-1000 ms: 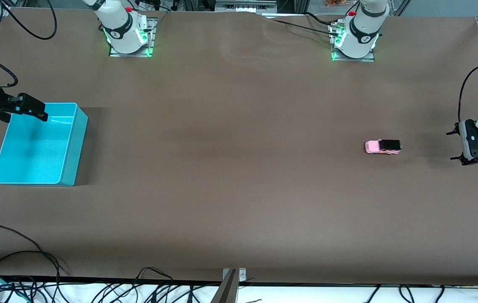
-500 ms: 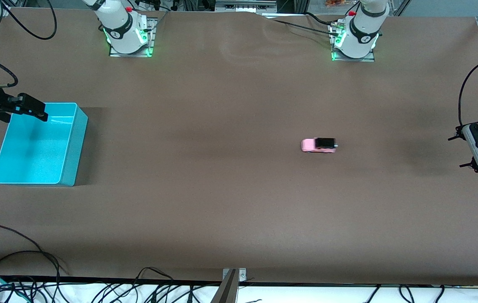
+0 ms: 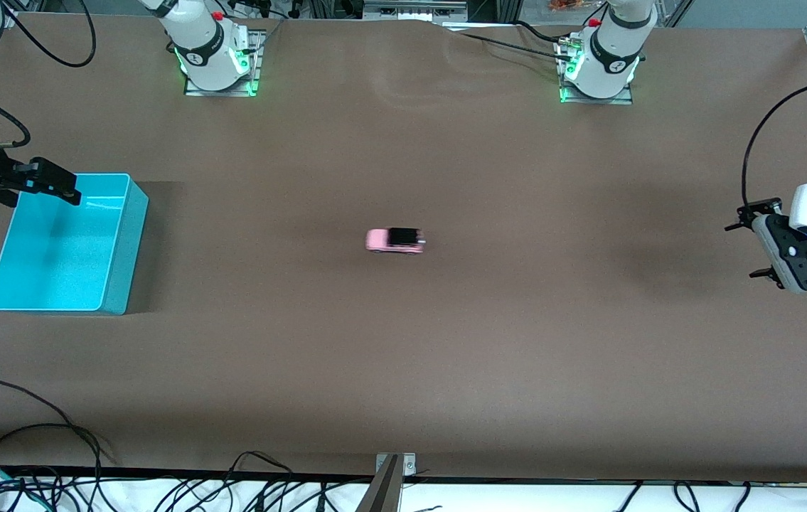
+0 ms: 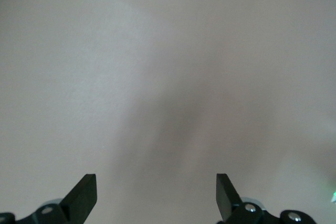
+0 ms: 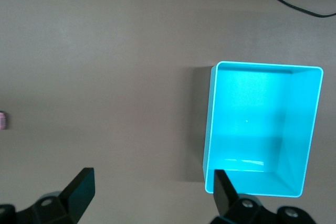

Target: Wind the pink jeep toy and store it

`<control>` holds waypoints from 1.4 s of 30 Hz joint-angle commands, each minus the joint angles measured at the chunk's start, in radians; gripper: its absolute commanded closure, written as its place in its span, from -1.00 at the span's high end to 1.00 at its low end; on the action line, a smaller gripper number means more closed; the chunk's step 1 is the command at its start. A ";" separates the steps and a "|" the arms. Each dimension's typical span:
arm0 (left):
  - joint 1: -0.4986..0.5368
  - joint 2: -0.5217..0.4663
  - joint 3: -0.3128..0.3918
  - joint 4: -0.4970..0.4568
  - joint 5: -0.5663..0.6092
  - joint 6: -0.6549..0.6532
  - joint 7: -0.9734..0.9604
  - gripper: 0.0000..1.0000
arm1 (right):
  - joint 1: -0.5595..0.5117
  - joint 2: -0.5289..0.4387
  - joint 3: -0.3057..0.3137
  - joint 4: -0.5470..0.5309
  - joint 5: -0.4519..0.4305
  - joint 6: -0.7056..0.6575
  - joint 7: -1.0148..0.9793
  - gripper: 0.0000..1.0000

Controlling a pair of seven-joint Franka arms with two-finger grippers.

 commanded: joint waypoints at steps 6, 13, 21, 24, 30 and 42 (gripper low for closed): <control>-0.067 0.004 -0.060 0.085 0.031 -0.096 -0.241 1.00 | 0.001 0.006 0.000 0.017 -0.008 0.000 0.008 1.00; -0.080 0.010 -0.129 0.088 0.032 -0.111 -0.381 1.00 | 0.001 0.006 0.001 0.017 -0.008 -0.002 0.008 1.00; -0.090 0.002 -0.186 0.088 0.032 -0.105 -0.551 1.00 | 0.001 0.006 0.000 0.017 -0.007 -0.003 0.008 1.00; -0.109 -0.010 -0.191 0.088 0.031 -0.099 -0.614 1.00 | 0.001 0.006 0.000 0.017 -0.007 -0.003 0.008 1.00; -0.182 -0.042 -0.160 0.089 0.025 -0.044 -0.708 1.00 | 0.001 0.006 0.000 0.017 -0.007 -0.003 0.008 1.00; -0.343 -0.128 0.039 0.085 0.017 -0.038 -0.860 1.00 | 0.001 0.006 0.000 0.017 -0.007 -0.002 0.008 1.00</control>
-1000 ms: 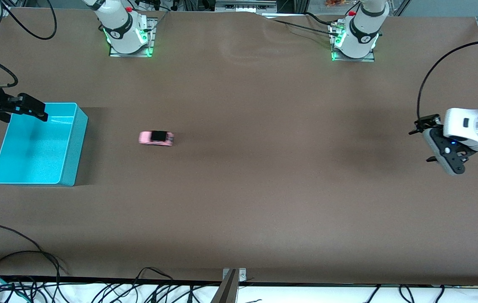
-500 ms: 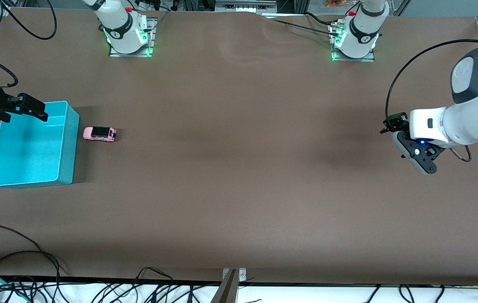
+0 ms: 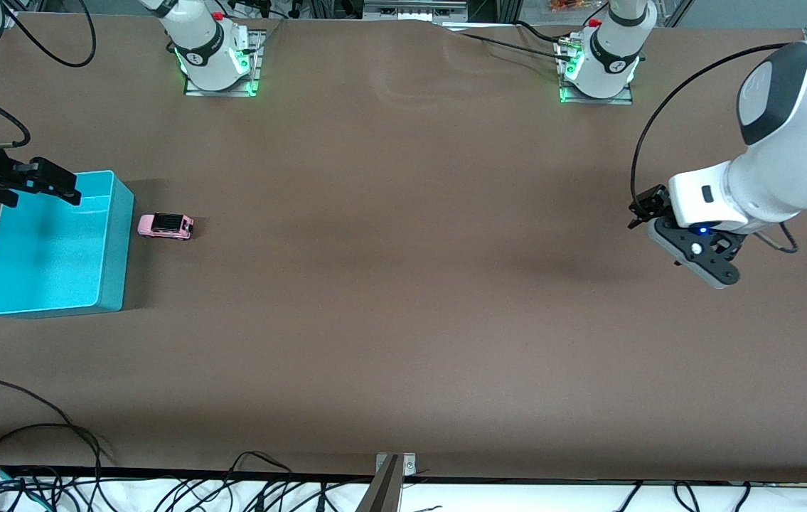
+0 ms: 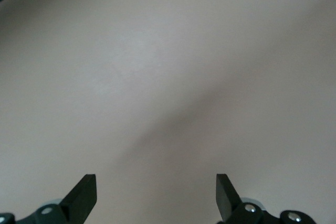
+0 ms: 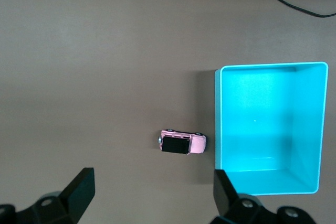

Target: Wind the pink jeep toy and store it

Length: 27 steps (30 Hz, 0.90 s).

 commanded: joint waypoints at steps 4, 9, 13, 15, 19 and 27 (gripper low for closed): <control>-0.031 -0.103 0.109 -0.023 0.008 0.001 -0.180 1.00 | 0.001 0.006 0.000 0.017 -0.007 -0.003 0.010 1.00; -0.053 -0.125 0.208 -0.025 -0.066 0.001 -0.187 1.00 | 0.001 0.006 0.000 0.016 -0.007 -0.003 0.008 1.00; -0.163 -0.132 0.371 -0.025 -0.074 0.000 -0.172 1.00 | 0.001 0.006 0.000 0.017 -0.010 -0.002 0.008 1.00; -0.183 -0.137 0.408 -0.026 -0.074 -0.002 -0.172 1.00 | 0.001 0.006 0.000 0.017 -0.008 -0.003 0.010 1.00; -0.172 -0.163 0.403 -0.046 -0.068 -0.002 -0.184 1.00 | 0.002 0.005 0.000 0.016 -0.007 -0.011 0.013 1.00; -0.054 -0.207 0.288 -0.106 -0.061 0.006 -0.178 1.00 | 0.002 0.008 0.000 0.014 -0.020 -0.008 0.010 1.00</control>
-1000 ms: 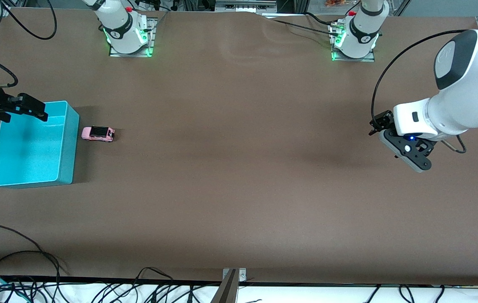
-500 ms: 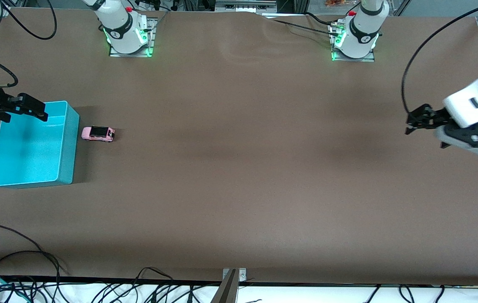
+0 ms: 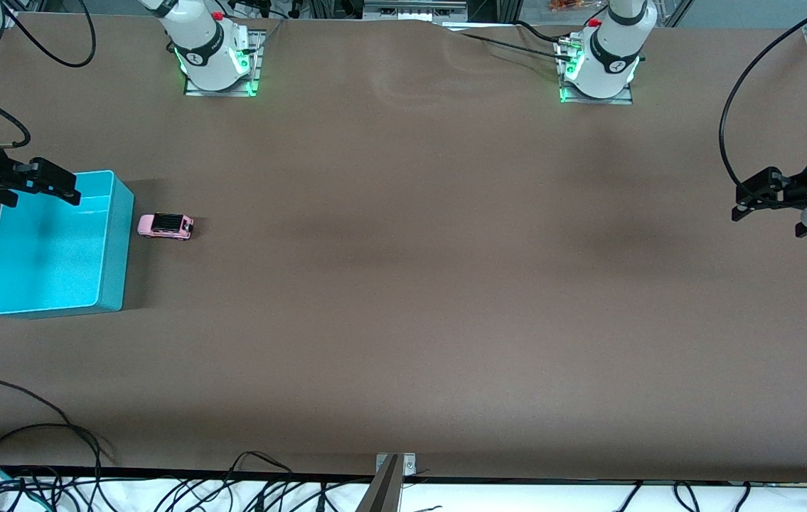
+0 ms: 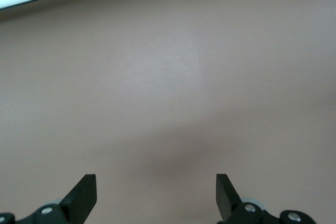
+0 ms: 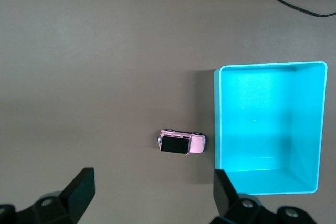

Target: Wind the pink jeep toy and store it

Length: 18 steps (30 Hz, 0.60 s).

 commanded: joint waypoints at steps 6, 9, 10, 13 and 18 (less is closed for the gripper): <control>0.058 -0.088 -0.066 -0.095 -0.016 0.010 -0.019 1.00 | 0.002 0.007 0.001 0.003 -0.015 -0.012 0.008 1.00; 0.053 -0.100 -0.066 -0.110 -0.016 0.010 -0.038 1.00 | 0.001 0.016 0.001 0.003 -0.015 -0.013 0.009 1.00; 0.053 -0.100 -0.066 -0.110 -0.016 0.010 -0.039 1.00 | 0.001 0.018 0.000 0.003 -0.015 -0.013 0.009 1.00; 0.047 -0.100 -0.065 -0.112 -0.010 0.010 -0.040 1.00 | 0.001 0.024 0.000 0.003 -0.015 -0.013 0.008 1.00; 0.043 -0.100 -0.061 -0.124 -0.003 0.026 -0.040 1.00 | 0.001 0.039 0.001 0.002 -0.015 -0.007 0.009 1.00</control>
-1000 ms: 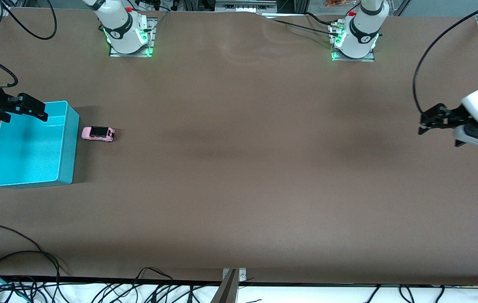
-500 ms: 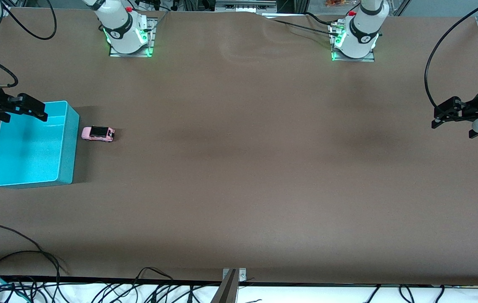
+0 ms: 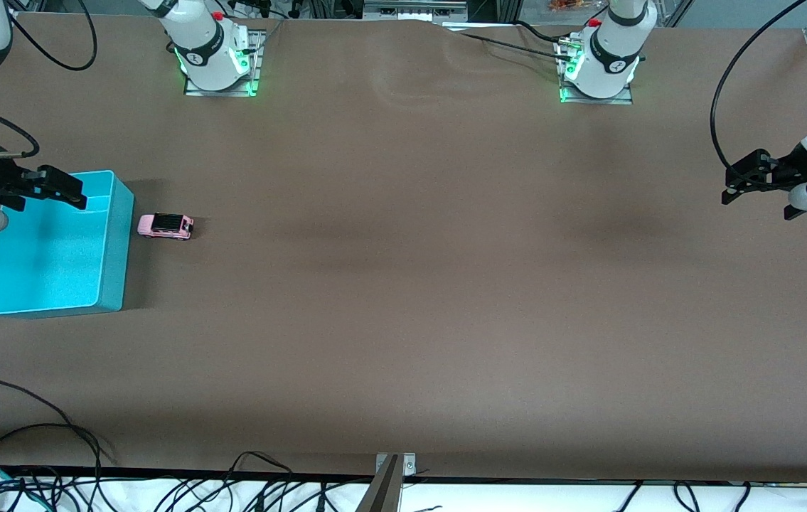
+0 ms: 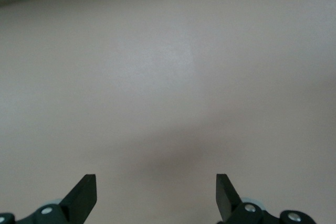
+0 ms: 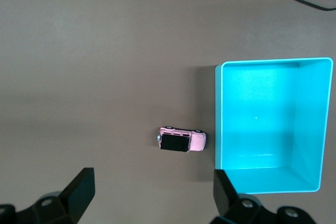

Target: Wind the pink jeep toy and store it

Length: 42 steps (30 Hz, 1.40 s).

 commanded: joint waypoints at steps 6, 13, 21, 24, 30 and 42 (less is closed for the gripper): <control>-0.006 -0.029 0.000 -0.044 -0.003 0.028 -0.013 1.00 | 0.001 -0.001 0.002 -0.073 -0.007 0.033 -0.003 1.00; -0.014 -0.029 0.000 -0.044 -0.003 0.027 -0.018 1.00 | 0.001 -0.041 0.002 -0.244 -0.007 0.171 -0.003 1.00; -0.038 -0.023 0.016 -0.035 -0.003 0.027 -0.047 1.00 | 0.002 -0.050 0.002 -0.397 -0.007 0.323 0.000 1.00; -0.040 -0.023 0.016 -0.035 -0.003 0.027 -0.049 1.00 | 0.002 -0.055 0.002 -0.457 -0.007 0.375 0.005 1.00; -0.047 -0.021 0.016 -0.035 -0.003 0.024 -0.050 1.00 | 0.002 -0.053 0.002 -0.575 -0.007 0.498 0.008 1.00; -0.047 -0.001 0.003 -0.004 -0.012 0.013 -0.102 1.00 | -0.002 -0.047 0.000 -0.730 -0.002 0.588 0.011 1.00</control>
